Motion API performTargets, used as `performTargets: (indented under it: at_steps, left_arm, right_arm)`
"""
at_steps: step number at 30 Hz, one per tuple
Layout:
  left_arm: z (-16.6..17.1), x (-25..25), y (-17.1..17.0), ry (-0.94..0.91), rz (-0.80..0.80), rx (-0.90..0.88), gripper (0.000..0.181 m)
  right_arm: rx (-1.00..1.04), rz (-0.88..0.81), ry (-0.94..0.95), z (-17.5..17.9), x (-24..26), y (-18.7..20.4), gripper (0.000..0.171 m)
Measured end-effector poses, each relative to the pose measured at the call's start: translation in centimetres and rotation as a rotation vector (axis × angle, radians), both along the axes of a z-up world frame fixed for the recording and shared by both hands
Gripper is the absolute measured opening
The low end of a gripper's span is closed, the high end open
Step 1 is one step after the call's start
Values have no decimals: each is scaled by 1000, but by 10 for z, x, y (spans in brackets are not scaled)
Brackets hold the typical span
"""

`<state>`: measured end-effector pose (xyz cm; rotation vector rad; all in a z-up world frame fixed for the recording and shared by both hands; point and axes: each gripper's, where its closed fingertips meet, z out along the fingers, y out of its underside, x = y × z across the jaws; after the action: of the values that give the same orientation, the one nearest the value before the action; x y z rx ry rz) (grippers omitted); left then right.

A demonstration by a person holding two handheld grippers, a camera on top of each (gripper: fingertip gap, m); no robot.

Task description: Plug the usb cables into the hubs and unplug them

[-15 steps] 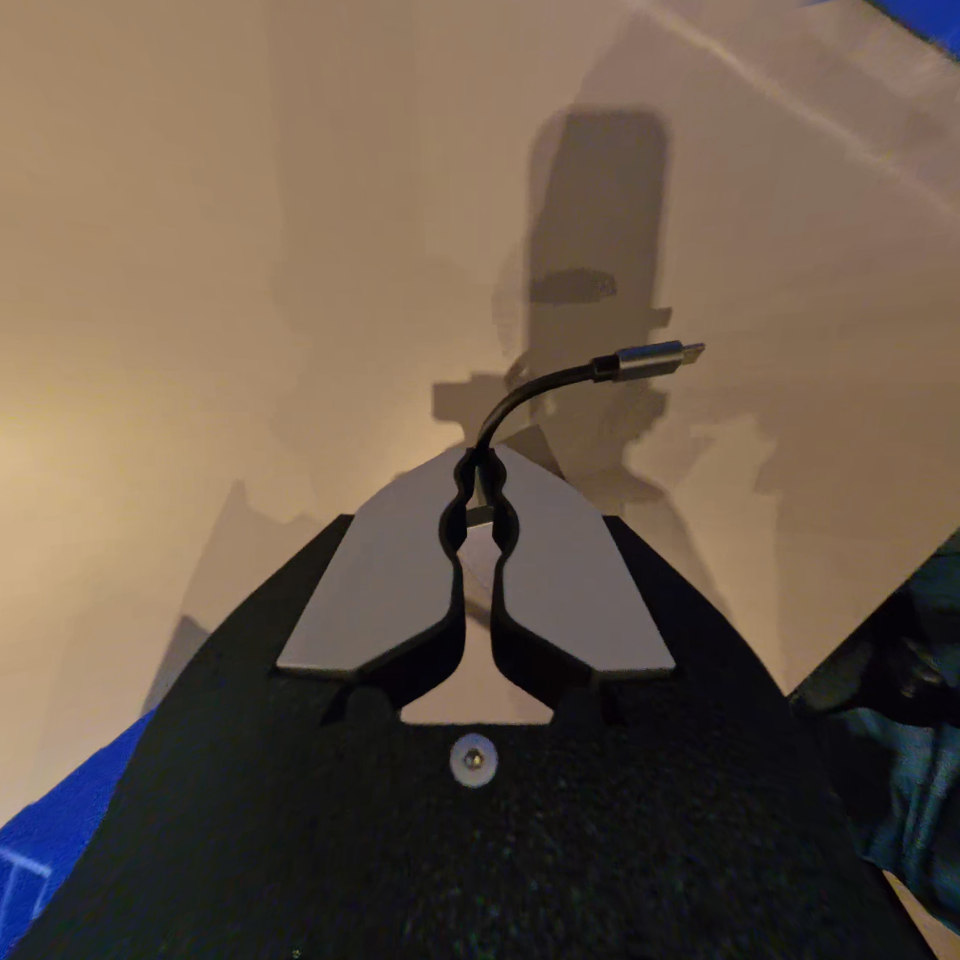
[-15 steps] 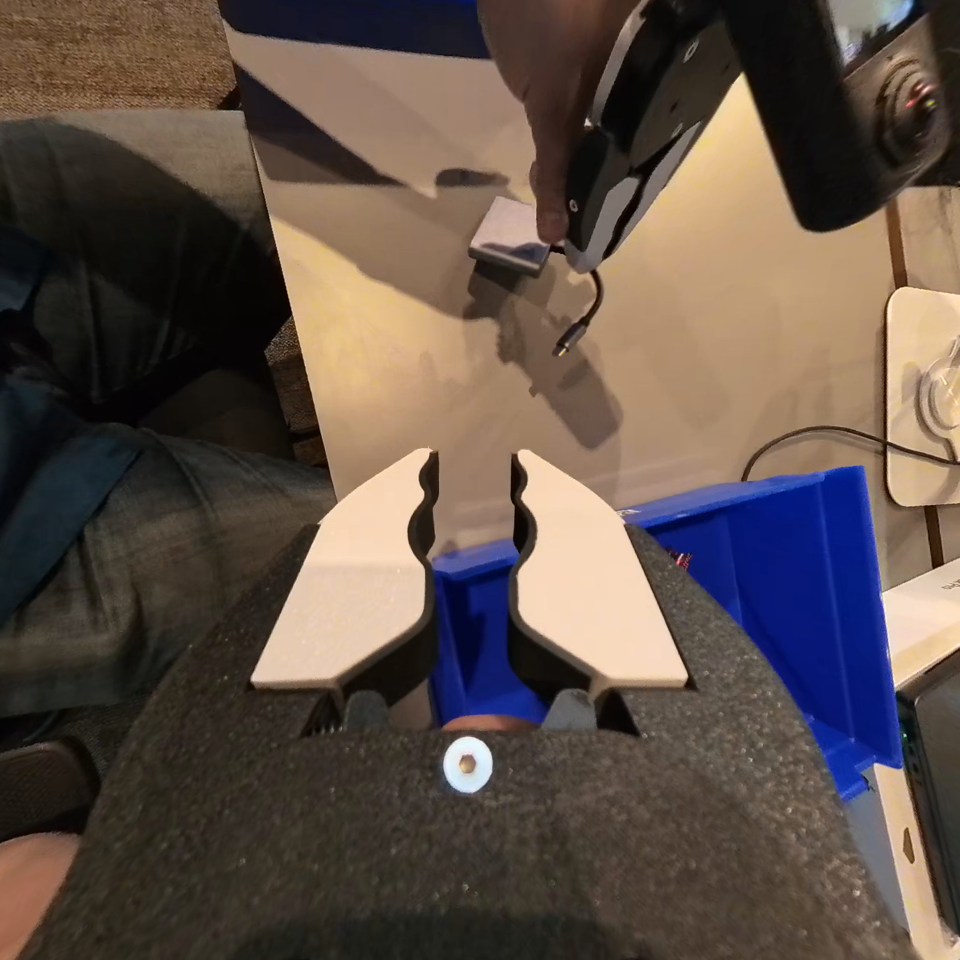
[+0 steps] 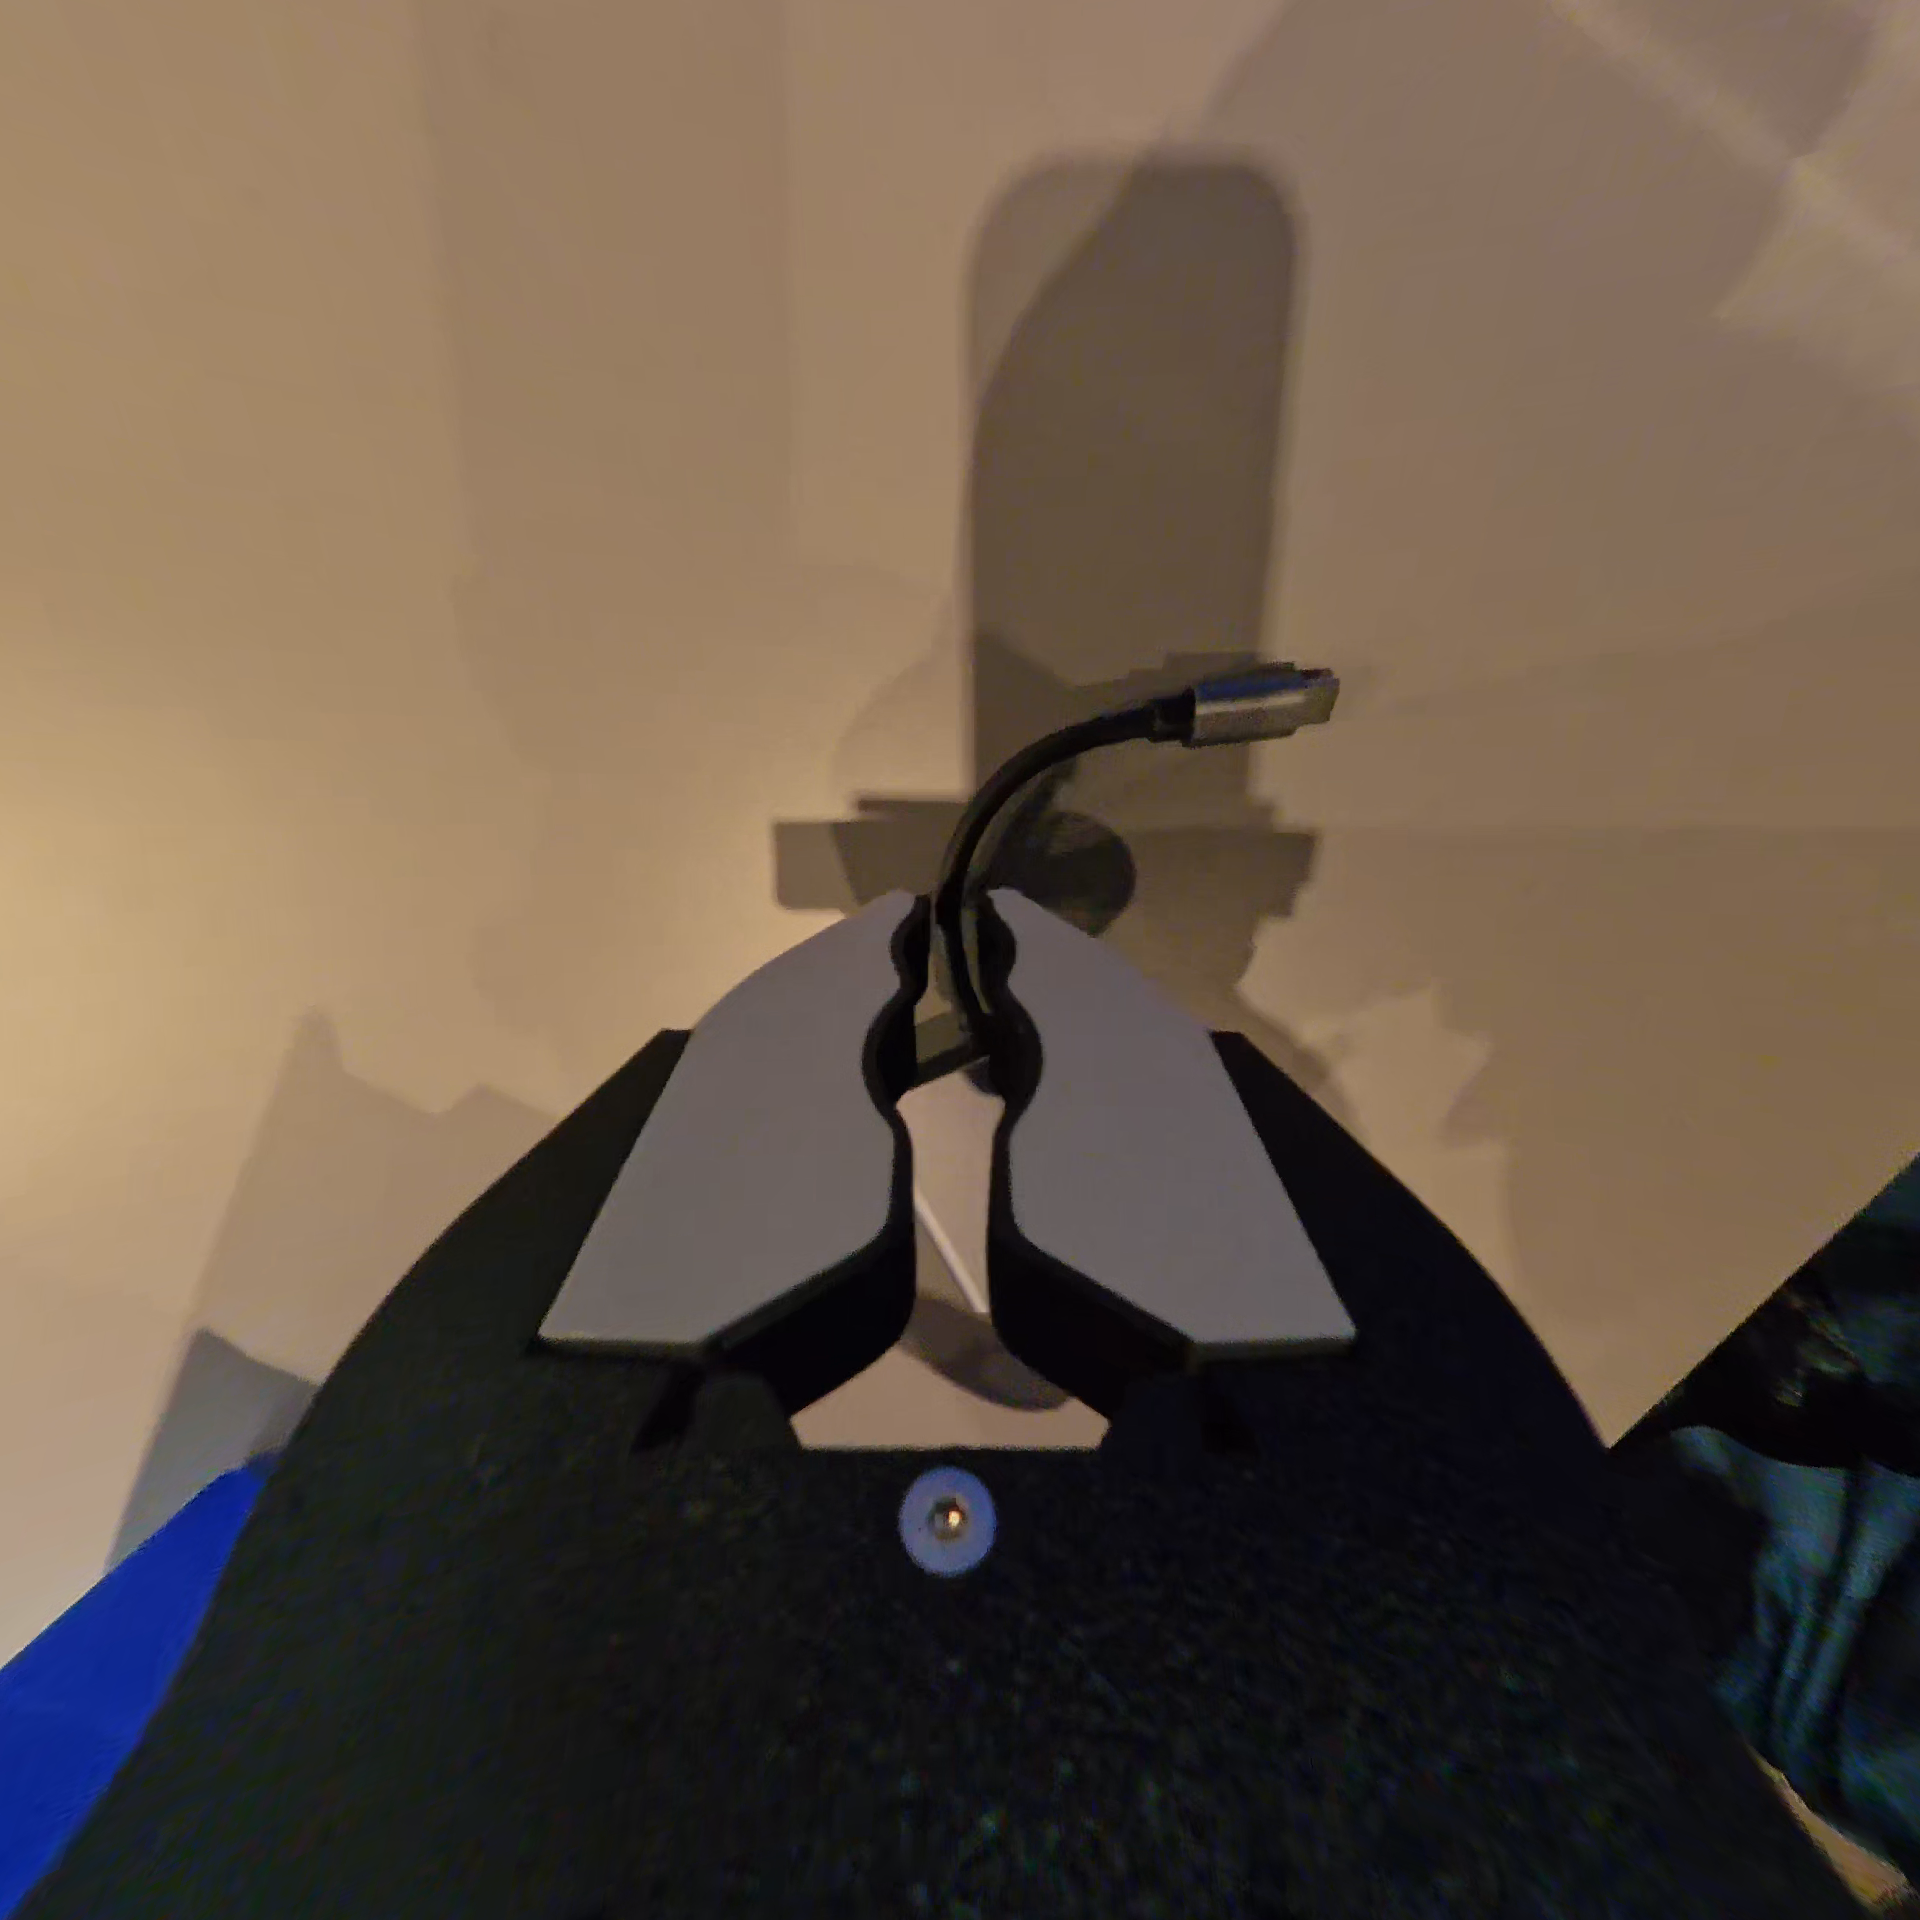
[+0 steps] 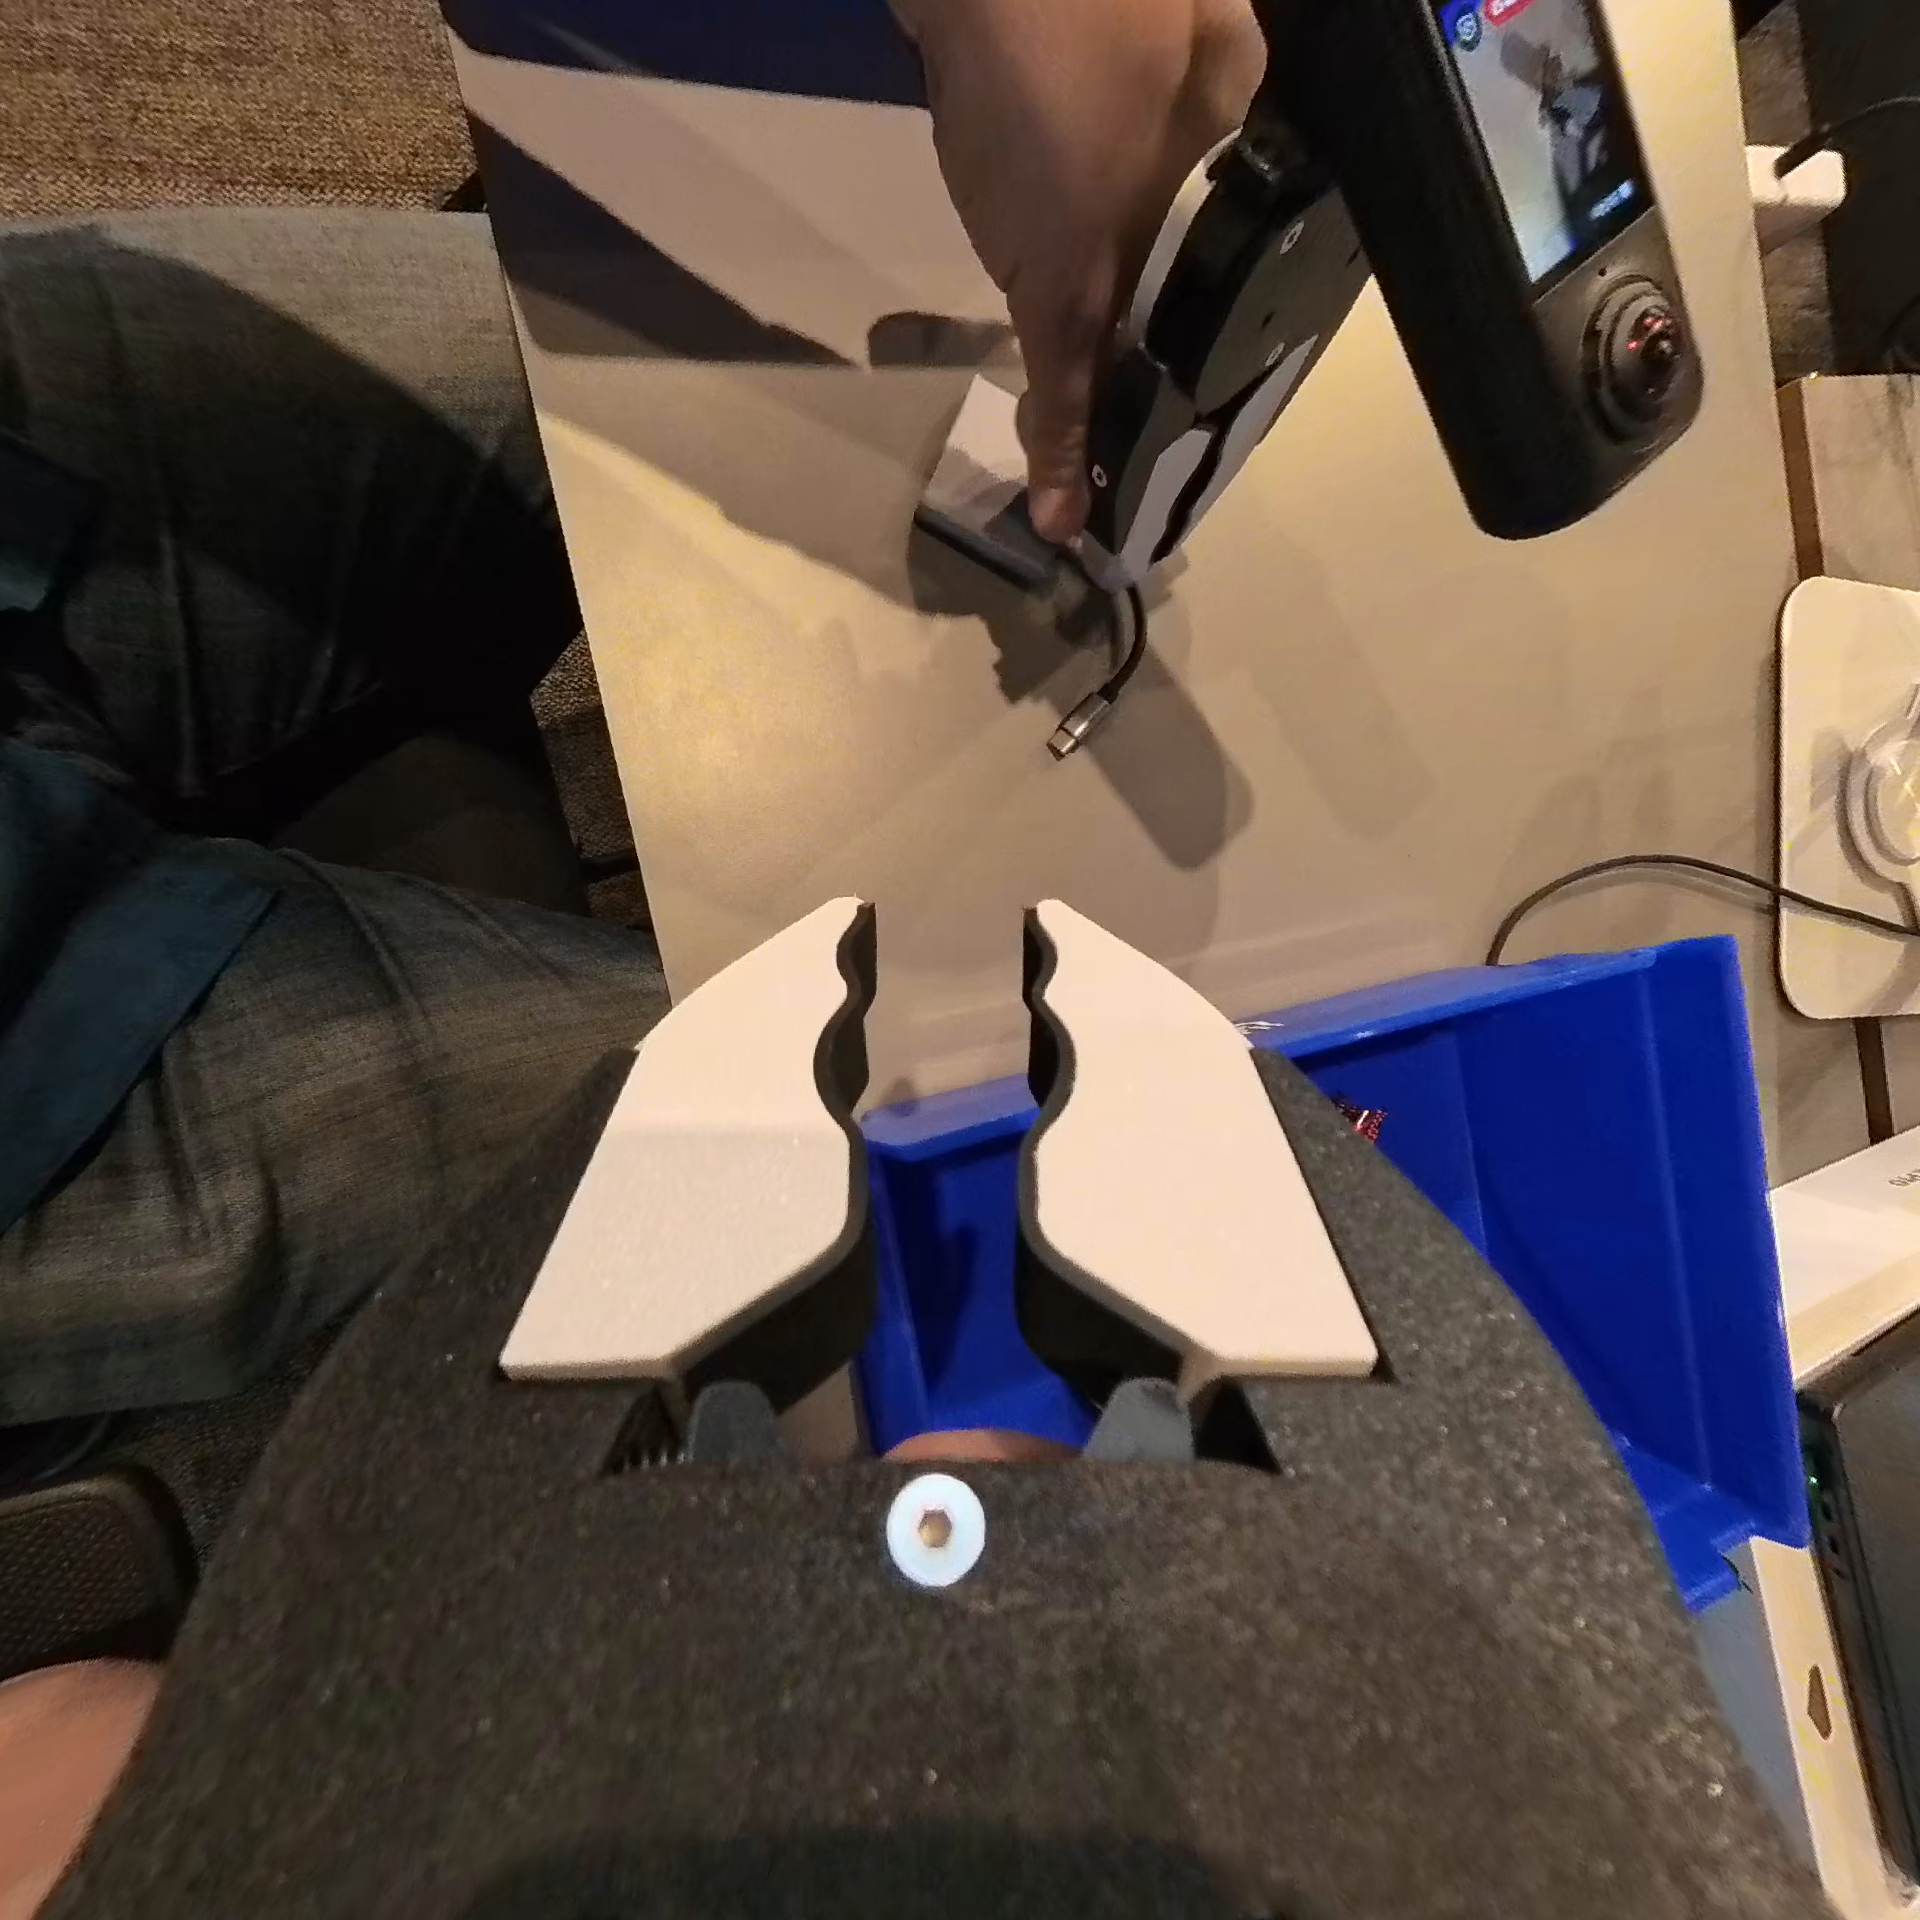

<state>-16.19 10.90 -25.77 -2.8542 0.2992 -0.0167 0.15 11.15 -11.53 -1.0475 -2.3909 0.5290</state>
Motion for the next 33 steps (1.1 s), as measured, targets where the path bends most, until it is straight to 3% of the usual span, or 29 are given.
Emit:
performTargets:
  at_steps: [10,33]
  left_arm:
    - [1,0,-2,2,0,17,34]
    - [1,10,0,-16,-16,35,39]
  right_arm:
    - [9,13,-11,-4,-1,-5,28]
    - [16,34,-27,-8,-1,-11,30]
